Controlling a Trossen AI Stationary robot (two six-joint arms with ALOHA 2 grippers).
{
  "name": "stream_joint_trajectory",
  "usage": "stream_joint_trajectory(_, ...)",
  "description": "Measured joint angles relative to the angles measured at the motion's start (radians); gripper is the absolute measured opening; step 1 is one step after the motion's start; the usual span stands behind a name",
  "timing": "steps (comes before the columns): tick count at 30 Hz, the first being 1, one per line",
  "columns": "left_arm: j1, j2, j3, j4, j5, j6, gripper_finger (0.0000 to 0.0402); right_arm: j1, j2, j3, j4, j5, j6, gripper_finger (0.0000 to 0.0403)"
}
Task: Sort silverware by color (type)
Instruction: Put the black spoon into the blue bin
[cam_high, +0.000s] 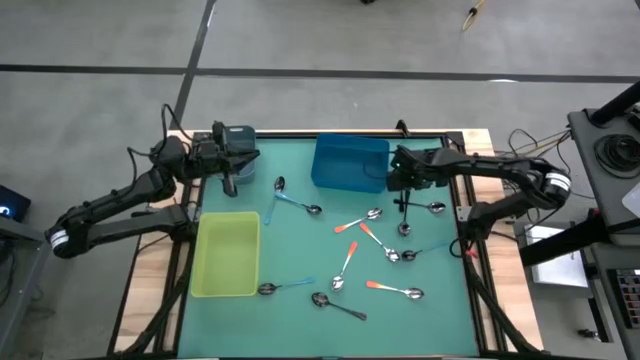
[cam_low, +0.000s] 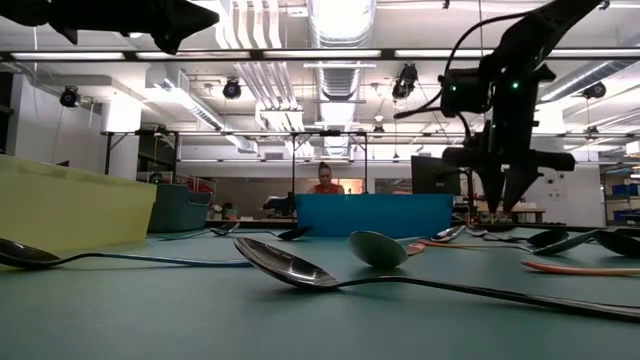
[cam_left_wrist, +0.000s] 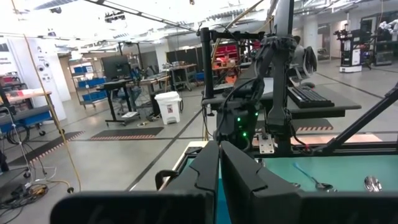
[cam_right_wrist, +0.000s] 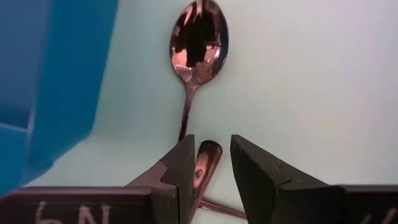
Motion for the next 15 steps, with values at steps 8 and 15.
stream_joint_trajectory(8,0.0,0.008,0.0,0.0,-0.005,0.015,0.0,0.0,0.047,0.0,0.023,-0.008,-0.002,0.0109)
stream_joint_trajectory(15,0.0,0.008,0.0,0.0,-0.005,0.019,0.0,0.0,0.075,0.001,0.049,-0.007,-0.017,0.0165)
